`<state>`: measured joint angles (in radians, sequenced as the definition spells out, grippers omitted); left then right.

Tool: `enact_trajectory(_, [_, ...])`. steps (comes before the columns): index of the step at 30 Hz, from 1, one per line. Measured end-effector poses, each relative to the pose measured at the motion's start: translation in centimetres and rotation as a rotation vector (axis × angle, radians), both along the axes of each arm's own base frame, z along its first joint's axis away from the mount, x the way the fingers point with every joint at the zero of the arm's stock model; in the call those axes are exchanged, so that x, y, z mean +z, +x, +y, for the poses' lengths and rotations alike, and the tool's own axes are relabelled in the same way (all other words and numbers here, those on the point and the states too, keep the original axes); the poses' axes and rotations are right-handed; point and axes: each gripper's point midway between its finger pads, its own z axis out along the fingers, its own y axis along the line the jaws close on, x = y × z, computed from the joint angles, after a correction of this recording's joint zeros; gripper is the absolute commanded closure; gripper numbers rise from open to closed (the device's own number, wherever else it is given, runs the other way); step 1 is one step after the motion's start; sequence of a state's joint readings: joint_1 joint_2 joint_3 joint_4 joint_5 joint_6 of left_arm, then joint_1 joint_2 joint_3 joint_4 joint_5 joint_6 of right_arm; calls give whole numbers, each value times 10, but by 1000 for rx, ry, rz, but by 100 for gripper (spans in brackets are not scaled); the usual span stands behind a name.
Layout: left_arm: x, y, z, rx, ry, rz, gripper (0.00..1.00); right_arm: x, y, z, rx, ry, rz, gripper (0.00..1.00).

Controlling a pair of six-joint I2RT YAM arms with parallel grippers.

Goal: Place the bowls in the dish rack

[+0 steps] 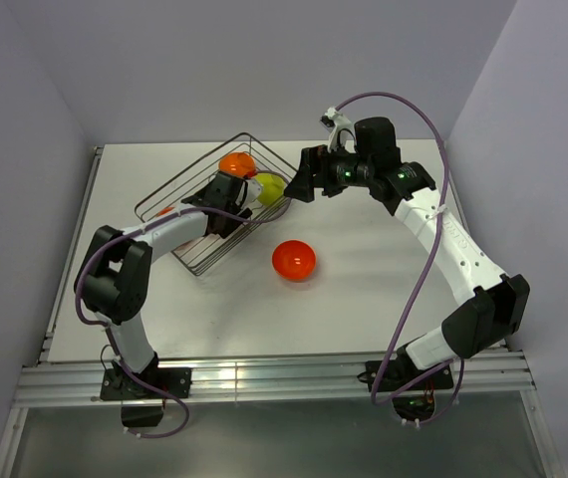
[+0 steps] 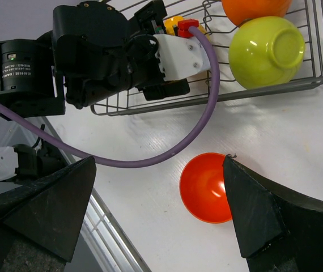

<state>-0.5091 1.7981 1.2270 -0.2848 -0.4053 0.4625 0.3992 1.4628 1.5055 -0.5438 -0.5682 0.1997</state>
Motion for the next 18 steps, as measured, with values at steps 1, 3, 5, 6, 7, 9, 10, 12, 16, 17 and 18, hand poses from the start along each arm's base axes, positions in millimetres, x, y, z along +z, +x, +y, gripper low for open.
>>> enact_trajectory(1, [-2,-2,0,-2,-2,10,12,0,0,0,0,0,0,0])
enact_trajectory(3, [-4,-5,-1,-7,-7,26,9,0,0,0,0,0,0,0])
enact_trajectory(5, [-6,-7,-2,-10,-10,39,8,0,0,0,0,-1,0,0])
enact_trajectory(6, [-6,-7,-2,-12,-12,42,7,0,0,0,0,-1,-1,0])
enact_trajectory(7, [-7,-7,-3,-15,-15,43,7,0,0,0,1,-1,-1,0])
enact_trajectory(9, [-7,-8,-4,-18,-19,48,6,0,0,0,2,-2,-3,0])
enact_trajectory(10, [-7,-8,-4,-19,-20,47,6,0,0,0,2,-2,-3,0])
enact_trajectory(12, [-7,-8,-4,-19,-22,47,5,0,0,0,3,-4,-5,0])
enact_trajectory(16, [-6,-7,-4,-18,-22,42,5,0,0,0,3,-4,-5,0])
enact_trajectory(17, [-6,-7,-4,-18,-22,41,5,0,0,0,4,-4,-5,0])
enact_trajectory(18, [-6,-6,-4,-17,-22,38,5,0,0,0,4,-4,-5,0])
